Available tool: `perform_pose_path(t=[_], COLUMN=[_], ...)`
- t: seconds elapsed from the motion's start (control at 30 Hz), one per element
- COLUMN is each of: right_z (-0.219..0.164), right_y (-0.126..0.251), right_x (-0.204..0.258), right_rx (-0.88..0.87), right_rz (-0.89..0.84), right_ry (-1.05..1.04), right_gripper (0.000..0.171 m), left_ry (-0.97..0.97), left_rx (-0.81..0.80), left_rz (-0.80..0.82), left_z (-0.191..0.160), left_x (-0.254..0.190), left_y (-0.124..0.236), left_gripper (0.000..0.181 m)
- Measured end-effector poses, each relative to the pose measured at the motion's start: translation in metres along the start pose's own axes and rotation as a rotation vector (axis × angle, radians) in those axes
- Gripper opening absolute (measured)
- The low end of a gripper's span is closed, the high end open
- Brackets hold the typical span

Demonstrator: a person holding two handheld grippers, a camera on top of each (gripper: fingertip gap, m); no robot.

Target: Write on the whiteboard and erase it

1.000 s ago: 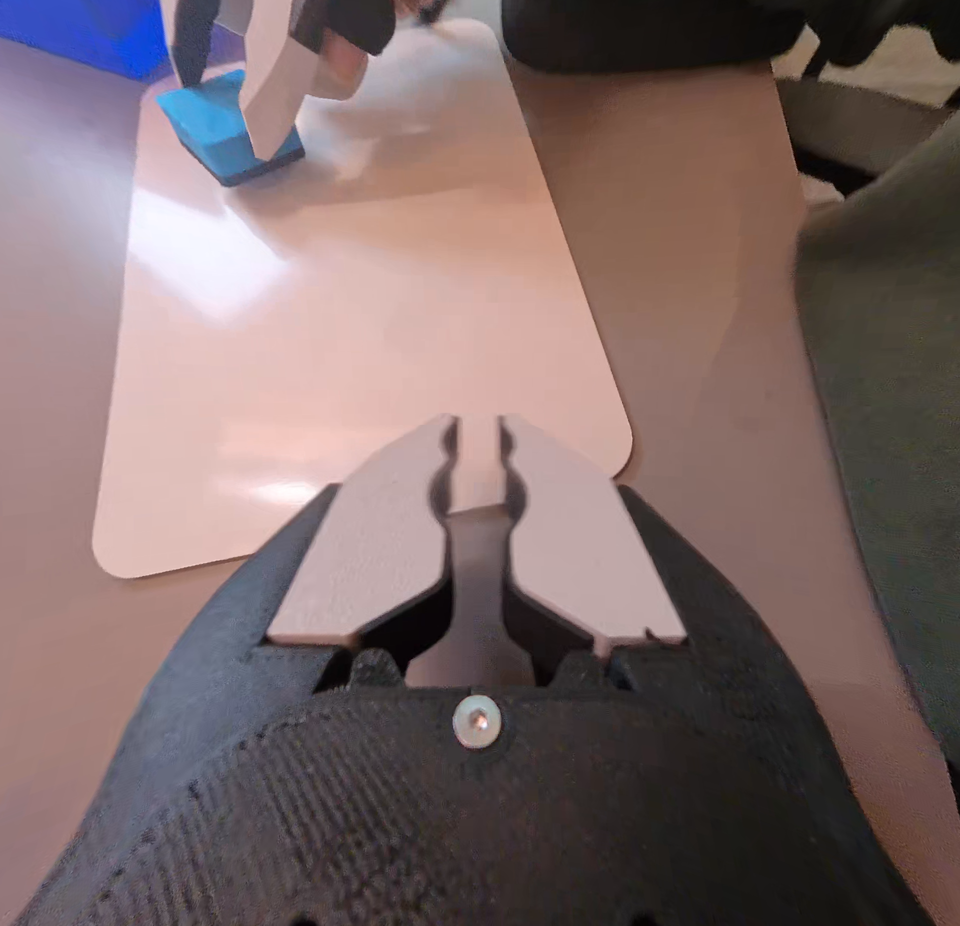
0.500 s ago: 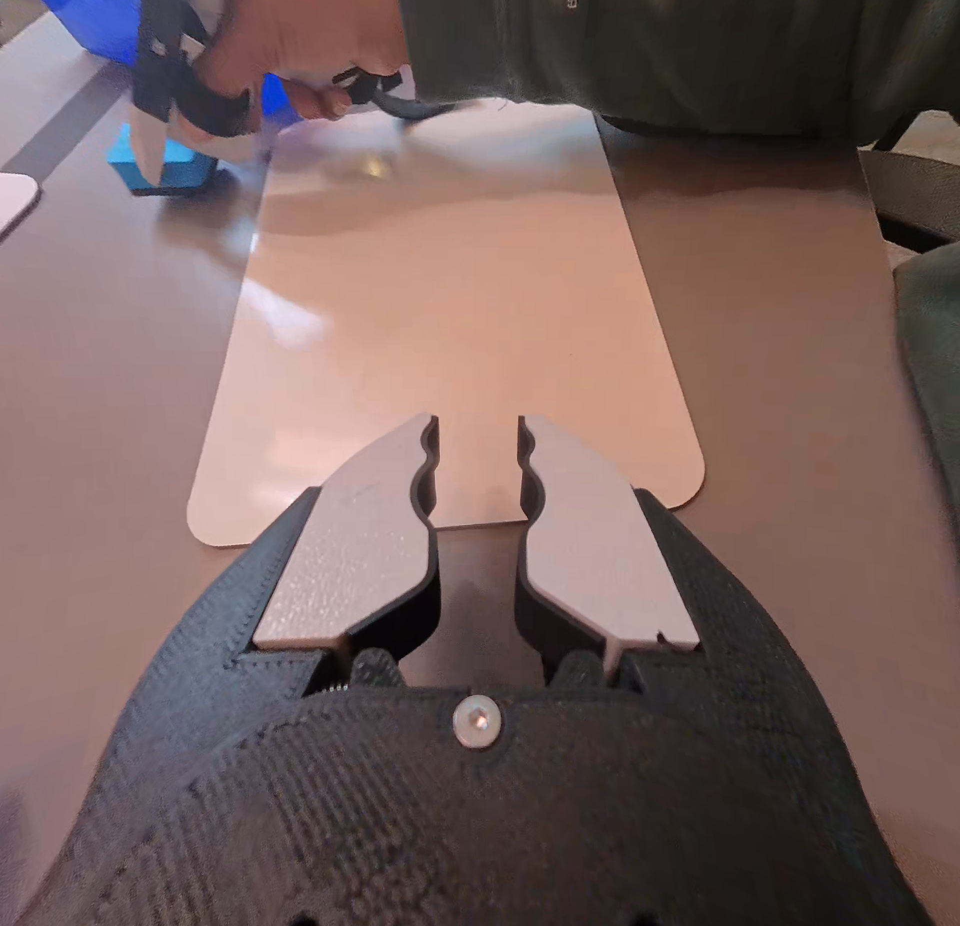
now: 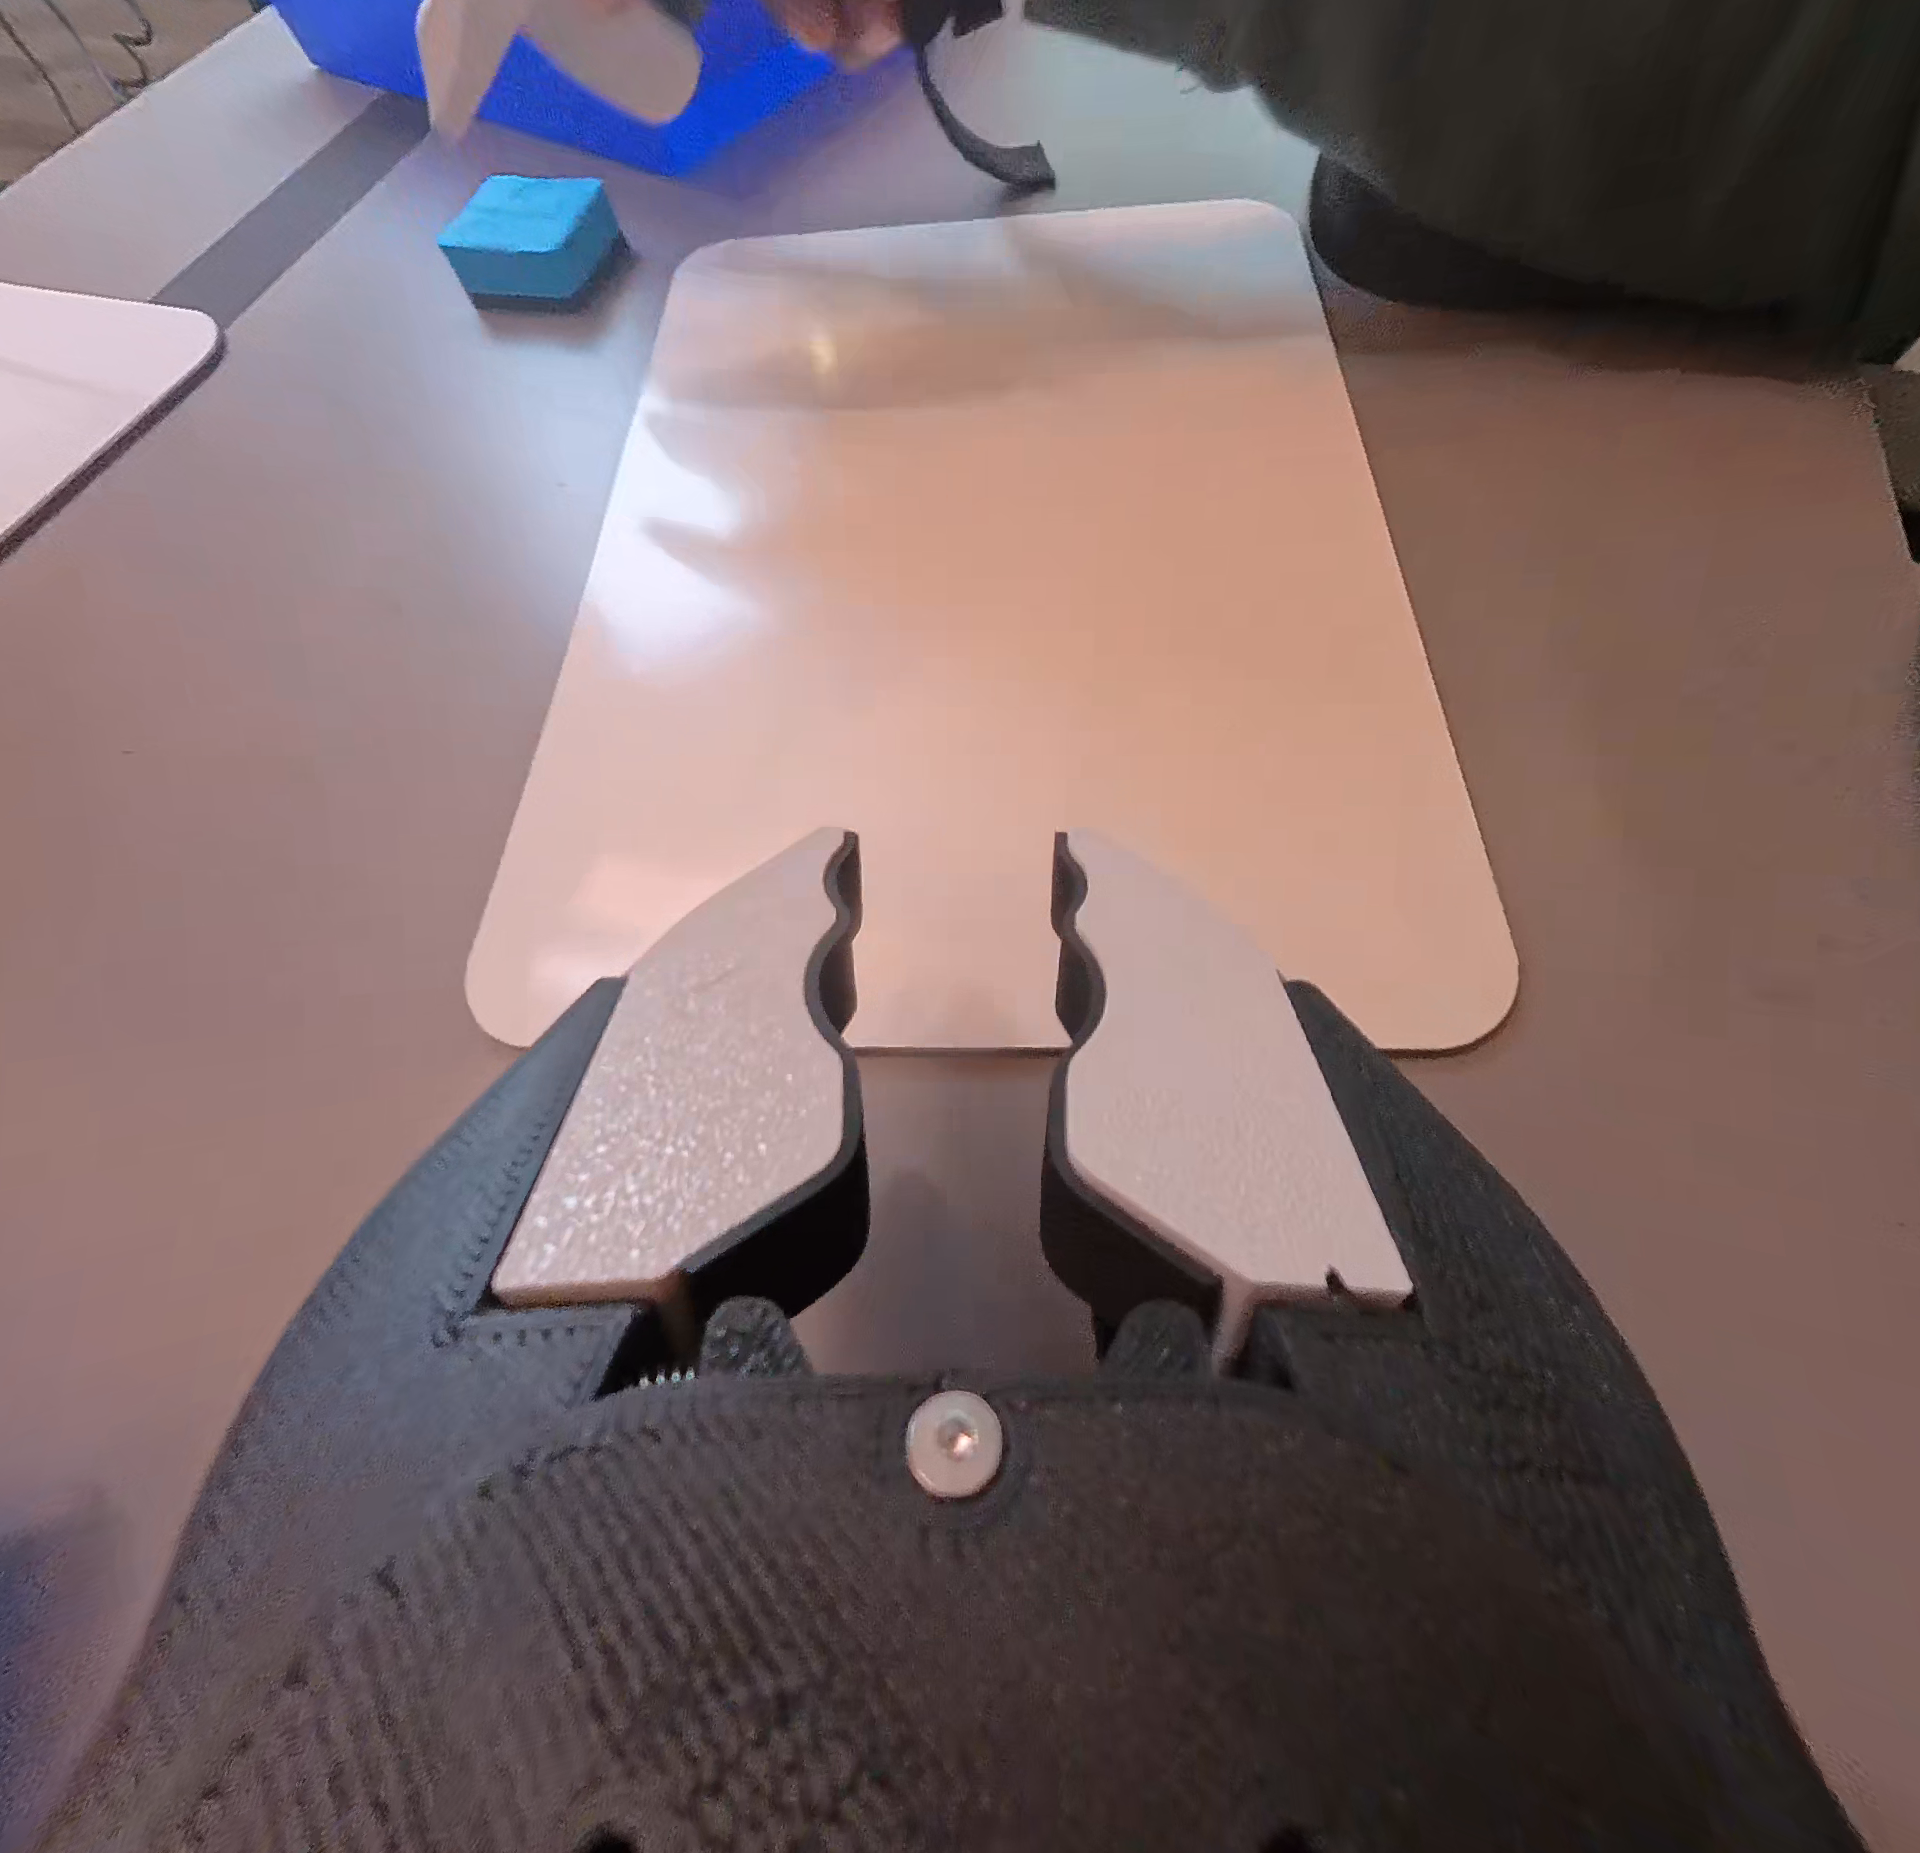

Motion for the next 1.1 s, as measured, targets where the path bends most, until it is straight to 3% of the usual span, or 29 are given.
perform_pose_path(t=[0.13,0.23,0.37,0.6,0.7,0.8,0.93,1.1], right_z=[0.0,-0.024,-0.061,-0.063,-0.063,-0.062,-0.063,-0.066], right_y=[0.045,0.064,0.062,0.067,0.074,0.081,0.081,0.075], right_x=[0.007,0.015,0.018,0.004,-0.001,0.001,0.013,0.028], right_rx=[-0.217,-0.316,-0.401,-0.436,-0.456,-0.482,-0.465,-0.42], right_rz=[0.159,0.259,0.281,0.311,0.321,0.34,0.338,0.326], right_ry=[0.028,0.052,0.067,0.057,0.035,0.031,0.099,0.196], right_gripper=[0.079,0.076,0.07,0.067,0.067,0.067,0.066,0.063], left_ry=[0.036,0.04,0.084,0.197,0.207,0.227,0.249,0.39], left_rx=[-0.011,-0.031,-0.084,-0.115,0.0,0.175,0.556,1.017], left_rz=[0.025,0.073,0.172,0.452,0.563,0.552,0.506,0.223], left_z=[-0.001,-0.001,0.003,0.007,0.012,0.016,0.001,-0.059], left_x=[0.007,0.012,0.028,0.074,0.098,0.13,0.184,0.232], left_y=[0.002,0.008,0.027,0.097,0.135,0.16,0.167,0.153], left_gripper=[0.035,0.035,0.034,0.032,0.032,0.032,0.03,0.029])
Point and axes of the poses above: each gripper's, where its closed fingertips meet, y back along the fingers, z out of its top, x = y × z across the jaws, the point moved 10 cm from there along y, back along the fingers, and after that the axes turned 10 degrees about x, right-handed, at the moved point
